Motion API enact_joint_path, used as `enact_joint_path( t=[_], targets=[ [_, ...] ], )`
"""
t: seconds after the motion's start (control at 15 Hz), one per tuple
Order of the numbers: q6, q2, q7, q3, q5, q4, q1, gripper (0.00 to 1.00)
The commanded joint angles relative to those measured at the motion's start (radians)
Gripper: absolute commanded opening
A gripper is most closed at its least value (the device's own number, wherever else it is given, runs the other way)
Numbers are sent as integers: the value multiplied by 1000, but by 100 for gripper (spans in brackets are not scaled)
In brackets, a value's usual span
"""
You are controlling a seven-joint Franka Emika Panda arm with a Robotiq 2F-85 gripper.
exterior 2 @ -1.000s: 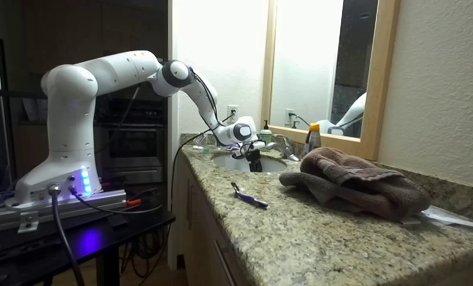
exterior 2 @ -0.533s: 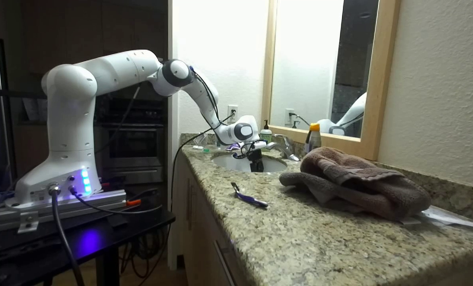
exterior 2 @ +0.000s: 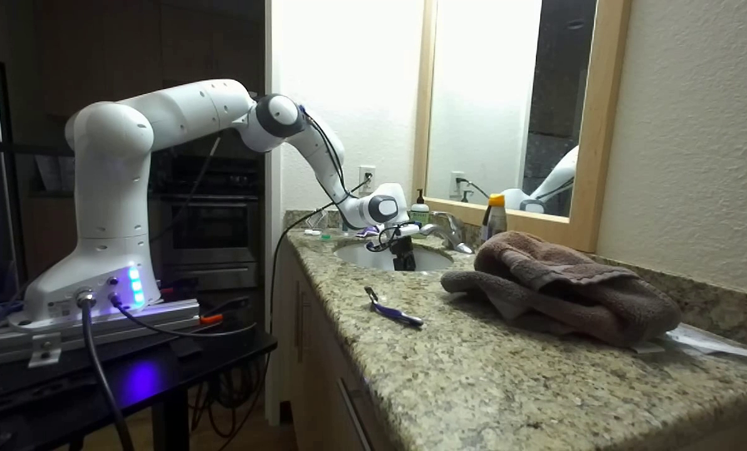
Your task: Remove the green tube from the sink and place it on the counter then open the faucet
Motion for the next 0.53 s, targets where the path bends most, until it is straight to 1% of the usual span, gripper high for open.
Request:
enact_joint_path(
  t=[0.0,0.2,0.33,0.4,0.47],
  targets=[
    [-1,2,24,-68,-33,-5,50,100],
    [74,8,50,-139,-99,-19,104,100],
    [104,18,69,-171,-136,-27,129,100],
    [26,7,39,-129,-109,-20,95,100],
    [37,8,48,-142,-122,-28,107,100]
  ],
)
